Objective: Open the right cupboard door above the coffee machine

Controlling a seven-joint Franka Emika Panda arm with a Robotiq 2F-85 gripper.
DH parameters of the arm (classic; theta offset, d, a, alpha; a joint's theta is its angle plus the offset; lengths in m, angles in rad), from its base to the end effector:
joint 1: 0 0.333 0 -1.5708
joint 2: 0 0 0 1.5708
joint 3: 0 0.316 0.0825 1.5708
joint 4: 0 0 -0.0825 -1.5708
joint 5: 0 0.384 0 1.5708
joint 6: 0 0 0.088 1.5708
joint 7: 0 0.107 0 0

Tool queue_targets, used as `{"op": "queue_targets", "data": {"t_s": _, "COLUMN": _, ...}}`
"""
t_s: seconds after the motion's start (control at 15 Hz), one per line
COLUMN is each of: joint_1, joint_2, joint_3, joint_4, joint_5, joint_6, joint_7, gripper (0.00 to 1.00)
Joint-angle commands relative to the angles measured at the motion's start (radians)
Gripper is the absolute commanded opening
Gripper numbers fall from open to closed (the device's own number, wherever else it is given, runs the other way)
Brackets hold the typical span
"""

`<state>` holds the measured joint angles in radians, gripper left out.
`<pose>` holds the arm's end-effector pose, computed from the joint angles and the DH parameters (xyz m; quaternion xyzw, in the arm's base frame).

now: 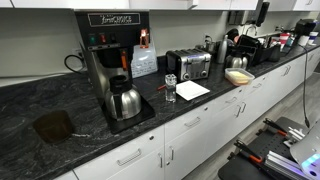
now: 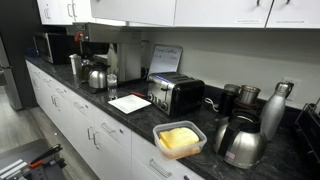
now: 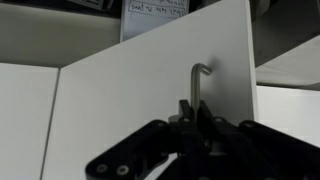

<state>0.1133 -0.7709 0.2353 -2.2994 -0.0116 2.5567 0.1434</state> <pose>0.3292 0.1635 0.7256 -0.8657 -0.1031 -0.4890 0.0279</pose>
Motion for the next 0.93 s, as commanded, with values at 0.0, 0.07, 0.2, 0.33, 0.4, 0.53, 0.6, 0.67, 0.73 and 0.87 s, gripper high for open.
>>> {"op": "queue_targets", "data": {"t_s": 0.0, "joint_1": -0.054, "joint_2": -0.032, "joint_3": 0.038, "joint_4": -0.003, "joint_5": -0.064, "joint_6": -0.102, "joint_7": 0.015, "gripper": 0.36}}
{"op": "queue_targets", "data": {"t_s": 0.07, "joint_1": -0.067, "joint_2": -0.034, "joint_3": 0.049, "joint_4": 0.0, "joint_5": -0.088, "joint_6": -0.132, "joint_7": 0.02, "gripper": 0.4}}
{"op": "queue_targets", "data": {"t_s": 0.2, "joint_1": -0.094, "joint_2": -0.03, "joint_3": 0.076, "joint_4": 0.011, "joint_5": -0.154, "joint_6": -0.189, "joint_7": 0.011, "gripper": 0.55}}
{"op": "queue_targets", "data": {"t_s": 0.33, "joint_1": -0.132, "joint_2": -0.027, "joint_3": 0.102, "joint_4": 0.033, "joint_5": -0.239, "joint_6": -0.2, "joint_7": 0.007, "gripper": 0.7}}
{"op": "queue_targets", "data": {"t_s": 0.4, "joint_1": -0.155, "joint_2": -0.025, "joint_3": 0.118, "joint_4": 0.047, "joint_5": -0.28, "joint_6": -0.205, "joint_7": 0.016, "gripper": 0.77}}
{"op": "queue_targets", "data": {"t_s": 0.53, "joint_1": -0.201, "joint_2": -0.022, "joint_3": 0.142, "joint_4": 0.073, "joint_5": -0.368, "joint_6": -0.214, "joint_7": 0.024, "gripper": 0.91}}
{"op": "queue_targets", "data": {"t_s": 0.6, "joint_1": -0.227, "joint_2": -0.025, "joint_3": 0.157, "joint_4": 0.084, "joint_5": -0.401, "joint_6": -0.228, "joint_7": 0.038, "gripper": 0.98}}
{"op": "queue_targets", "data": {"t_s": 0.67, "joint_1": -0.242, "joint_2": -0.028, "joint_3": 0.171, "joint_4": 0.092, "joint_5": -0.432, "joint_6": -0.247, "joint_7": 0.049, "gripper": 1.0}}
{"op": "queue_targets", "data": {"t_s": 0.73, "joint_1": -0.247, "joint_2": -0.026, "joint_3": 0.179, "joint_4": 0.102, "joint_5": -0.453, "joint_6": -0.265, "joint_7": 0.055, "gripper": 1.0}}
{"op": "queue_targets", "data": {"t_s": 0.87, "joint_1": -0.258, "joint_2": -0.019, "joint_3": 0.194, "joint_4": 0.124, "joint_5": -0.479, "joint_6": -0.301, "joint_7": 0.079, "gripper": 1.0}}
